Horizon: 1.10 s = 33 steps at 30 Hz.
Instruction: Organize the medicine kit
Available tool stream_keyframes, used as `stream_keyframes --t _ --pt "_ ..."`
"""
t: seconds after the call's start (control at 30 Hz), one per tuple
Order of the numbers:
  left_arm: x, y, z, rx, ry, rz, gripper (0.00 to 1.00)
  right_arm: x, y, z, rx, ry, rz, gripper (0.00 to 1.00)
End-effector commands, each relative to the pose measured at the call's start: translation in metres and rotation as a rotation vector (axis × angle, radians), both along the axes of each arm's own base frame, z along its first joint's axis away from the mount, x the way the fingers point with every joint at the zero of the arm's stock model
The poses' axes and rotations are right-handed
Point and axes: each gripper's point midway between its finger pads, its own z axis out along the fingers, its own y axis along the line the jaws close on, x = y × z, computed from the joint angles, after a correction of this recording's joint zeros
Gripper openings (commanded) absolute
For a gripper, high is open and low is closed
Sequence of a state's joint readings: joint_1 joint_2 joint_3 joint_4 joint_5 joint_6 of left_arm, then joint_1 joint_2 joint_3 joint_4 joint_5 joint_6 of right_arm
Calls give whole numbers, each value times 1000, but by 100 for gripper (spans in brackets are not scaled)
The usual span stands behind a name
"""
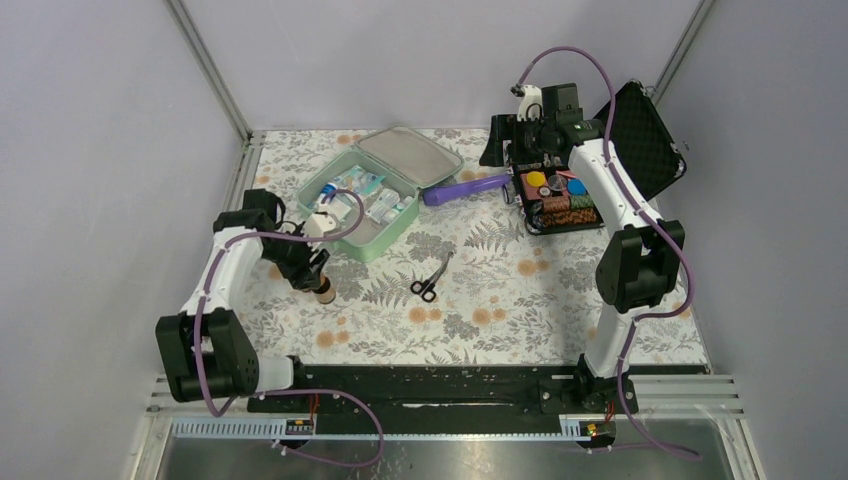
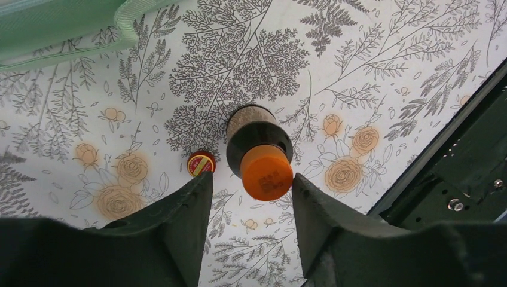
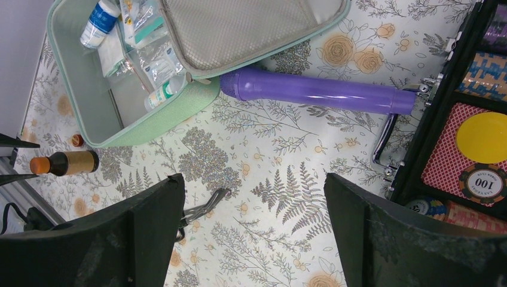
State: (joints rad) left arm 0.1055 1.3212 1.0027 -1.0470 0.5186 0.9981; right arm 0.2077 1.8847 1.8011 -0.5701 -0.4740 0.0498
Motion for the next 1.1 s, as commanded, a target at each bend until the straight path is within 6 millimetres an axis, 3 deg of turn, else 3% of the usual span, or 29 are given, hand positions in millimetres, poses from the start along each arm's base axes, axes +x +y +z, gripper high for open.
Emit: stream_keyframes --t 0.0,0.27,0.37,0.67,0.93,1.0,1.07 --pt "22 -4 8 -39 -45 -24 45 1 7 9 17 -26 20 93" --pt "24 -10 8 -78 6 -63 16 1 6 7 6 -29 19 93" --pt "28 -15 17 -114 8 -75 0 1 5 6 4 -28 18 93" --pt "31 -24 52 -166 143 -133 0 1 5 4 2 -25 21 93" --pt "91 -57 131 -288 22 -156 0 -3 4 1 -7 -22 26 93" --pt "110 -62 138 -272 3 -144 0 -3 3 2 -7 -24 26 93" --pt "133 -58 130 -219 14 -96 0 -3 3 3 -9 -28 26 93"
